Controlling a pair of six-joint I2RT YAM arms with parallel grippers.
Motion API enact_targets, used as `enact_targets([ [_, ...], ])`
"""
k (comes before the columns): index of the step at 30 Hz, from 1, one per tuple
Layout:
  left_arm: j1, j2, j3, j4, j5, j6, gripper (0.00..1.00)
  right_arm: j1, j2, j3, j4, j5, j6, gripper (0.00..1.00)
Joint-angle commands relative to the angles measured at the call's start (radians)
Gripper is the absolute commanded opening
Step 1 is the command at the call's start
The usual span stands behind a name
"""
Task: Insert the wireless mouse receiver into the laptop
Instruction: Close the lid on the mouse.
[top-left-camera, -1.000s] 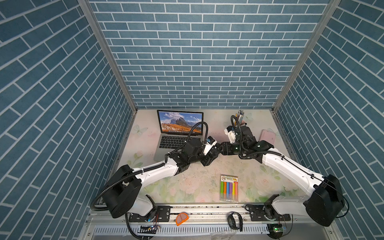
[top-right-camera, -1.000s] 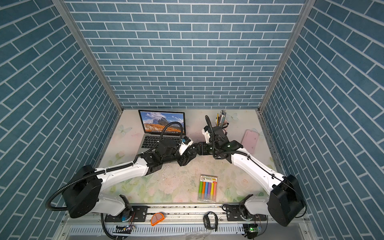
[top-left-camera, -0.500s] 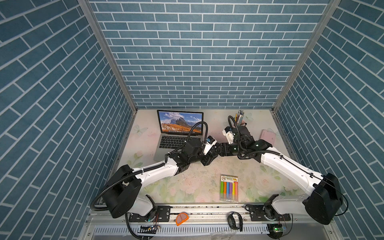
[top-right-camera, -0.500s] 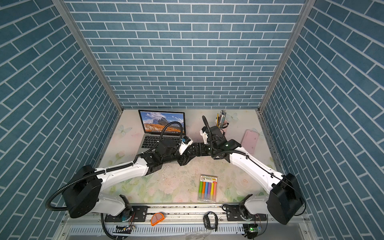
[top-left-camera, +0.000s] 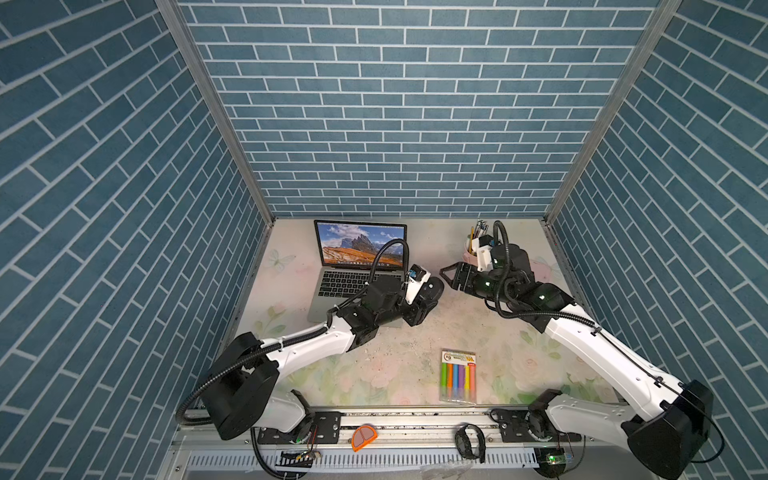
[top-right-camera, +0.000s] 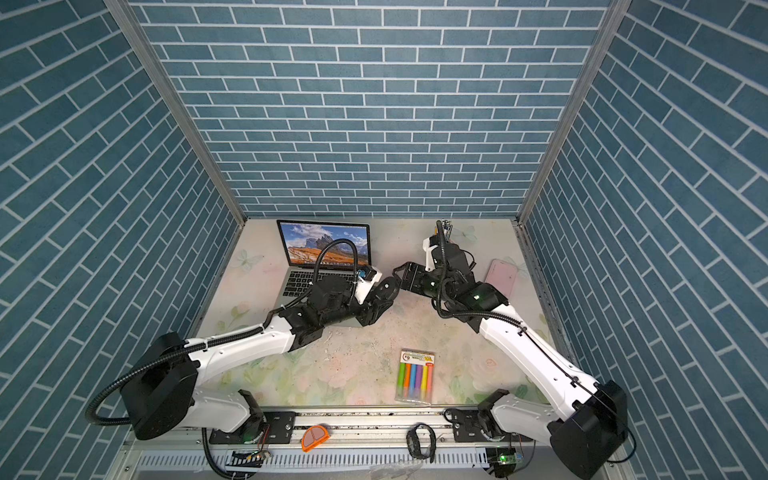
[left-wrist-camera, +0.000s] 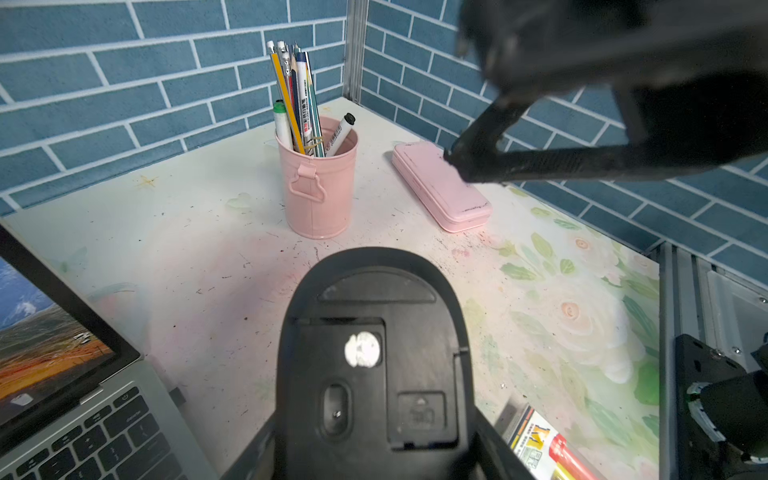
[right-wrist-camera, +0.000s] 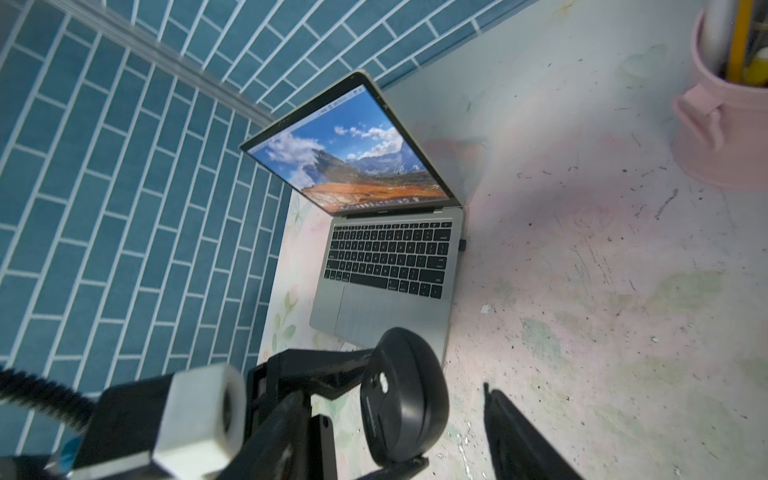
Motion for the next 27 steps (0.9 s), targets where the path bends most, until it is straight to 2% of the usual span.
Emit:
enact_targets([
  [1, 0.004, -0.025, -0.015, 0.059, -0.002, -0.058, 0.47, -0.014, -0.005, -0.046, 0.069, 0.016, 0.163, 0.64],
  [6, 0.004, -0.034, -0.025, 0.070, -0.002, -0.070, 0.47, -0.020, -0.009, -0.101, 0.148, 0.029, 0.203, 0.53],
  [17, 0.004, -0.008, 0.009, 0.062, 0.018, -0.120, 0.45, -0.018, 0.027, -0.147, 0.255, -0.002, 0.237, 0.50],
  [27, 0.004, 0.010, 0.030, 0.092, 0.027, -0.155, 0.35, -0.017, 0.076, -0.158, 0.296, -0.035, 0.270, 0.38],
])
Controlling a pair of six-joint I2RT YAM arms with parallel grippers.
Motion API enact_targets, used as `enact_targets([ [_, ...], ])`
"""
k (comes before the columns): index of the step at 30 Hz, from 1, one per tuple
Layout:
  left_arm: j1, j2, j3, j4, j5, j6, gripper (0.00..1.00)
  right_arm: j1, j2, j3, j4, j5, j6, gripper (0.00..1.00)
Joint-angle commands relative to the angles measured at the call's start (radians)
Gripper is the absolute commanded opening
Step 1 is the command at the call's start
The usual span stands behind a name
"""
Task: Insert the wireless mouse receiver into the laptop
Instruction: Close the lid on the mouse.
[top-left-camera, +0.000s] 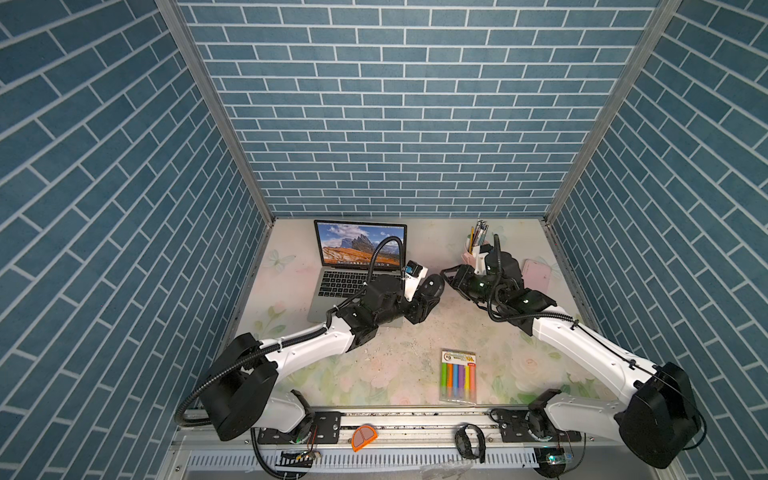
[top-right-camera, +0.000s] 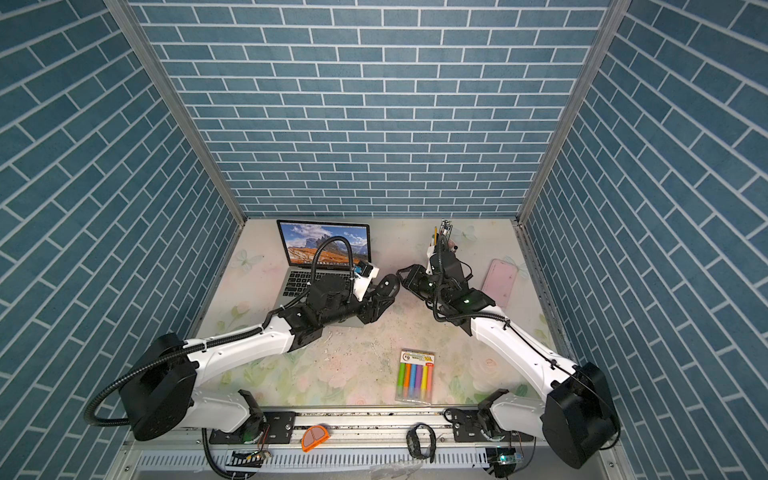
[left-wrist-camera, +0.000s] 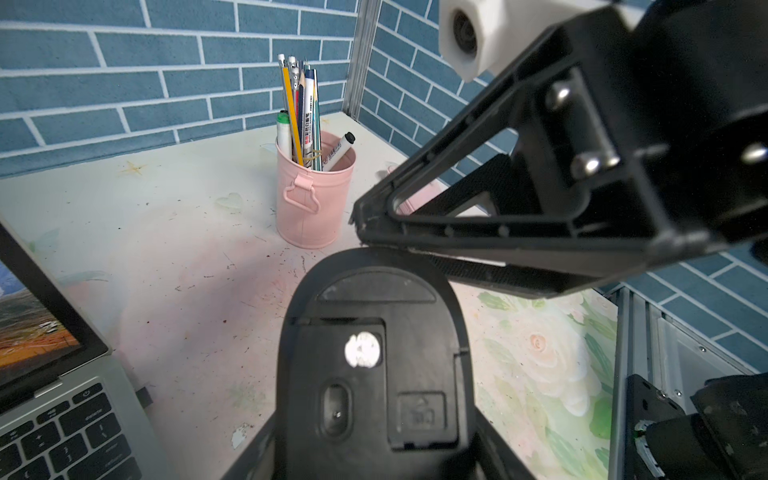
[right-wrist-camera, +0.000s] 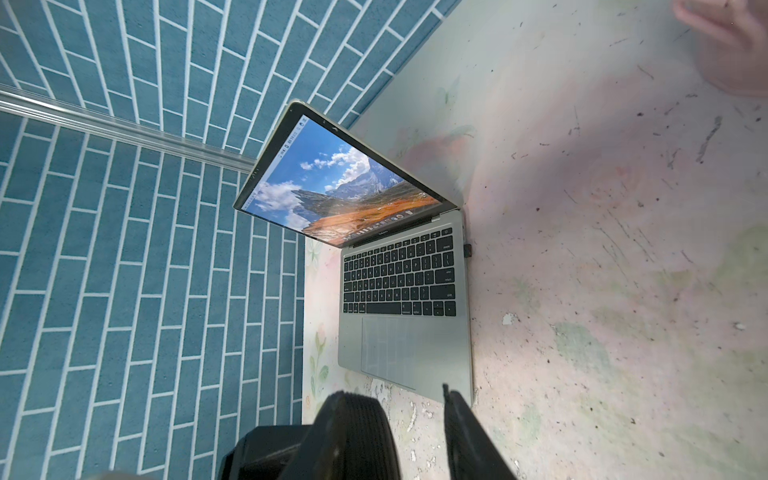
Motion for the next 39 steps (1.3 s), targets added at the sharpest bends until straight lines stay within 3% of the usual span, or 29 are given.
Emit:
enact_targets([
  [1, 0.004, 0.016, 0.034, 0.053, 0.013, -0.033, 0.35, 0.000, 0.014, -0.012, 0.031, -0.020, 0.048, 0.37],
  [19, 0.005, 0.061, 0.088, 0.069, 0.018, -0.058, 0.29, 0.012, 0.035, -0.038, 0.047, -0.046, 0.069, 0.28],
  [28, 0.004, 0.044, 0.072, 0.054, 0.009, -0.048, 0.29, 0.013, -0.037, -0.059, -0.028, 0.063, 0.061, 0.28],
  [39, 0.004, 0.046, 0.056, 0.041, 0.016, -0.036, 0.29, 0.013, -0.116, -0.052, -0.072, 0.131, 0.064, 0.52],
])
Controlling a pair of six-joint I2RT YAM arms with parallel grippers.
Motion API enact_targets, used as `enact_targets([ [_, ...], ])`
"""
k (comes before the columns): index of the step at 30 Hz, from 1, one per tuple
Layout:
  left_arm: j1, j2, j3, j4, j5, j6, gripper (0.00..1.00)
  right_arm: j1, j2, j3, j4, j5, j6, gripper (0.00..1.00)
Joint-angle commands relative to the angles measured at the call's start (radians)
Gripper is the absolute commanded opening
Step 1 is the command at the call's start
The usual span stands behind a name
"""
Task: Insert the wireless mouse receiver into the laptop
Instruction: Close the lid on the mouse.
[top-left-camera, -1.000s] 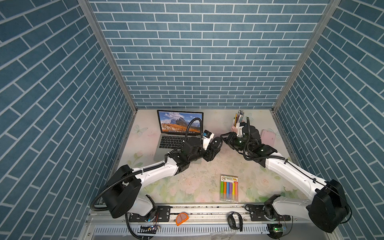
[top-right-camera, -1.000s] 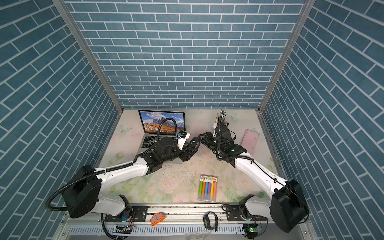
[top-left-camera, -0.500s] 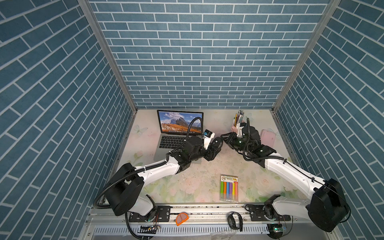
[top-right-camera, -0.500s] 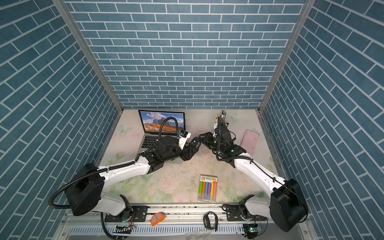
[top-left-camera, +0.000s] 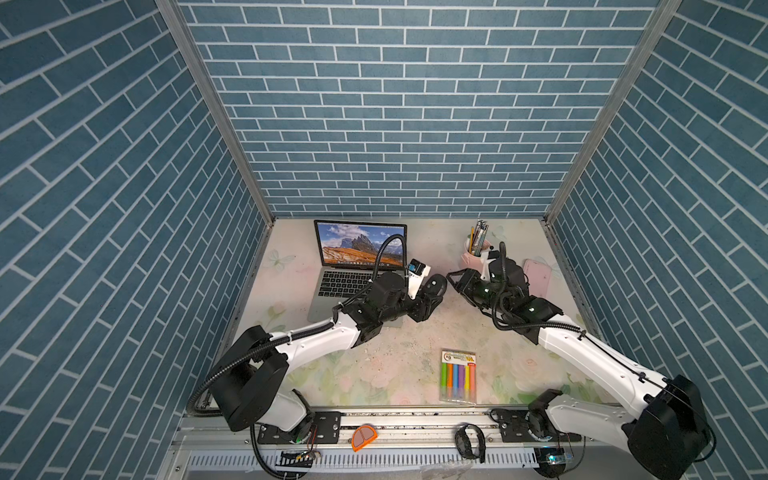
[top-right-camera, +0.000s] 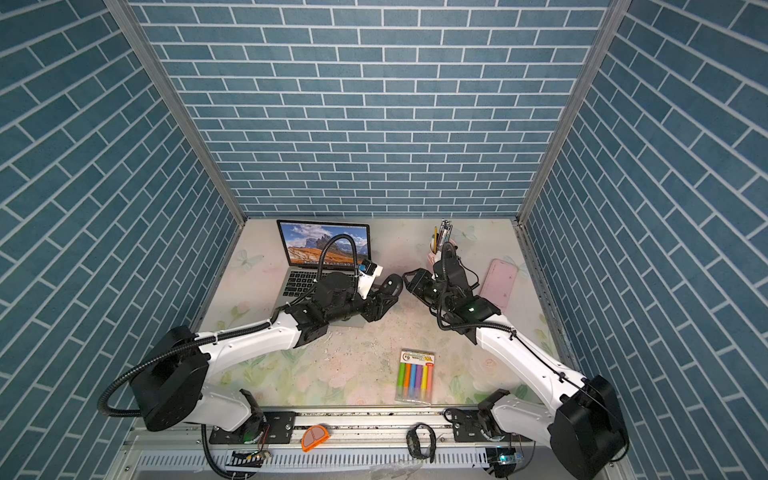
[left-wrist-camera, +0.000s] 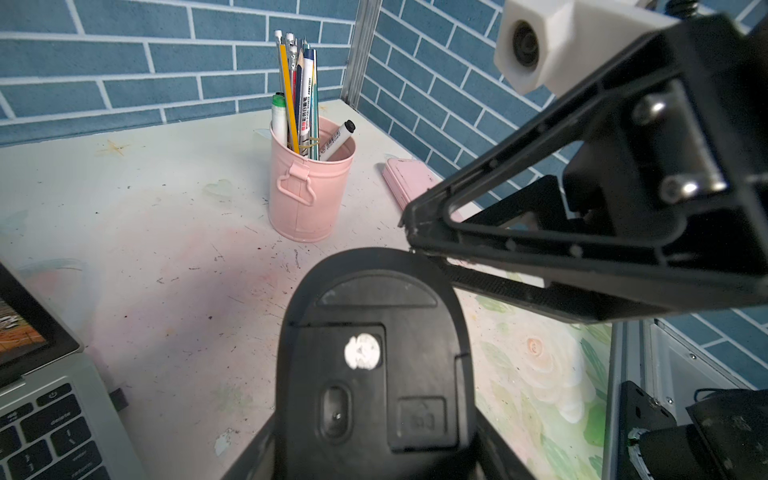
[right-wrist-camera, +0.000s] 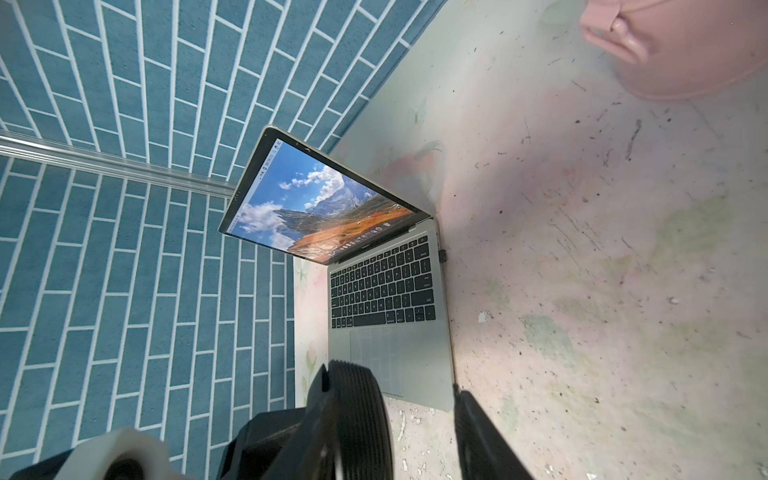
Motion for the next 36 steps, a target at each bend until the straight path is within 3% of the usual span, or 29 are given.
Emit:
enact_targets([
  [1, 0.003, -0.011, 0.023, 0.038, 0.000, -0.005, 0.29, 0.005, -0.032, 0.004, -0.023, 0.033, 0.022, 0.53],
  [12, 0.003, -0.002, 0.042, 0.035, 0.020, -0.007, 0.29, 0.005, 0.039, 0.035, 0.047, -0.042, 0.025, 0.59],
  [28, 0.003, 0.019, 0.087, 0.026, 0.028, -0.013, 0.28, 0.009, 0.080, 0.006, 0.090, -0.096, 0.057, 0.36],
  [36, 0.003, 0.032, 0.112, 0.057, 0.016, -0.032, 0.01, 0.035, 0.085, -0.045, 0.126, -0.099, 0.101, 0.26],
])
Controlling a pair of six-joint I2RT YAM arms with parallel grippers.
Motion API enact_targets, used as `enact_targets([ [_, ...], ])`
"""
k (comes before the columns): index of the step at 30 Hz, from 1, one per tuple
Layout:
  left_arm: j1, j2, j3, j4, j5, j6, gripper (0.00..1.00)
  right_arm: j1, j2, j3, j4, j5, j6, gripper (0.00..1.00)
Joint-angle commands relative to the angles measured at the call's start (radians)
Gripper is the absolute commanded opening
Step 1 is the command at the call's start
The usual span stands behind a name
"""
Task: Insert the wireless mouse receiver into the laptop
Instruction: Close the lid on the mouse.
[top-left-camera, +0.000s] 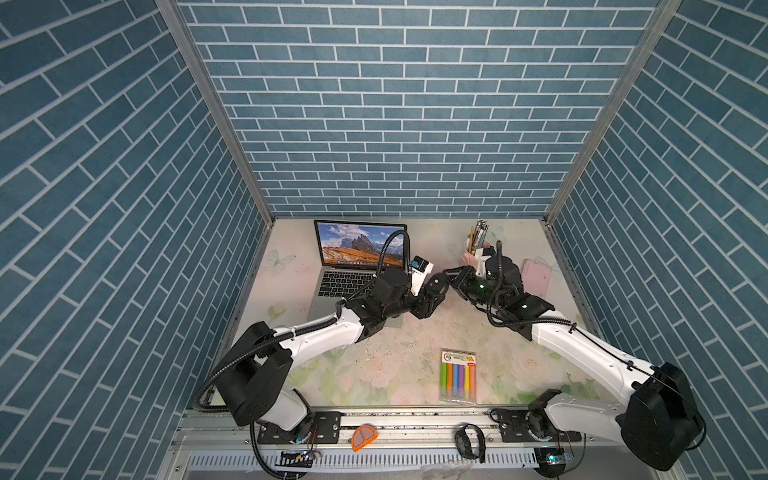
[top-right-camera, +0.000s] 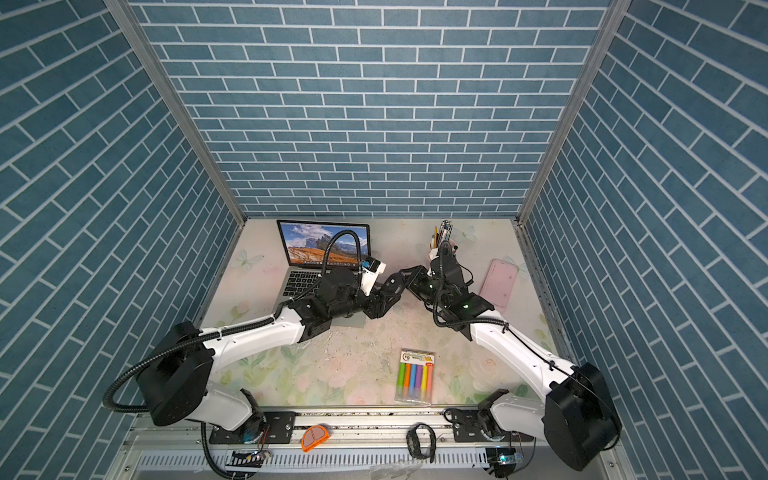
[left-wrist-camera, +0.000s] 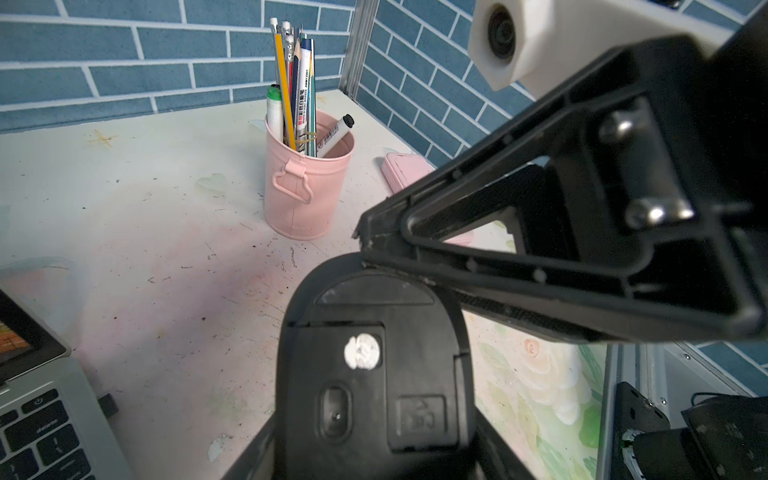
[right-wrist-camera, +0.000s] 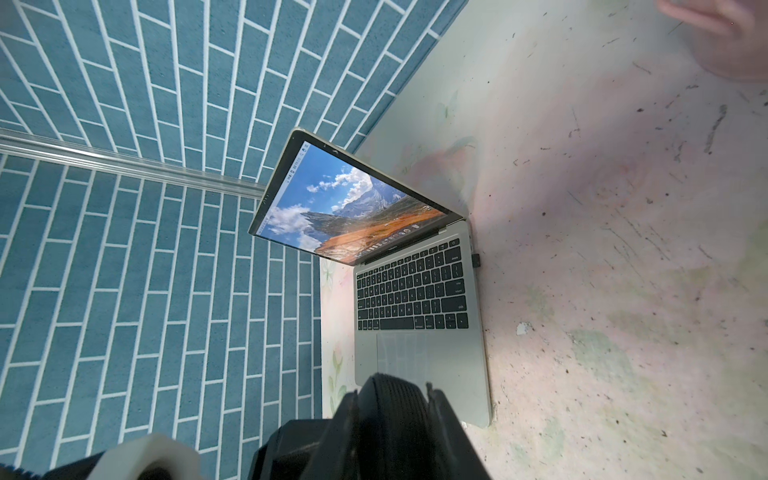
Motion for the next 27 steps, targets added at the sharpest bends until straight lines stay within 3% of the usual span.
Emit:
enact_targets([
  [1, 0.003, -0.002, 0.053, 0.114, 0.000, -0.024, 0.00, 0.030, 0.012, -0.042, -0.023, -0.043, 0.057, 0.25],
  [5, 0.004, 0.001, 0.062, 0.122, 0.001, -0.023, 0.00, 0.034, 0.001, -0.063, -0.018, -0.043, 0.069, 0.18],
  [10, 0.004, 0.009, 0.077, 0.125, 0.012, -0.016, 0.00, 0.052, 0.011, -0.067, -0.020, -0.050, 0.063, 0.18],
  [18, 0.003, 0.015, 0.097, 0.143, 0.037, 0.008, 0.00, 0.103, 0.051, -0.065, -0.041, -0.053, 0.064, 0.32],
  [22, 0.004, 0.018, 0.102, 0.147, 0.039, 0.013, 0.00, 0.111, 0.051, -0.071, -0.042, -0.036, 0.066, 0.21],
  [24, 0.004, 0.020, 0.102, 0.151, 0.038, 0.012, 0.00, 0.112, 0.049, -0.068, -0.043, -0.036, 0.062, 0.20],
  [27, 0.004, 0.024, 0.094, 0.150, 0.037, 0.015, 0.00, 0.111, 0.042, -0.052, -0.062, -0.032, 0.041, 0.34],
])
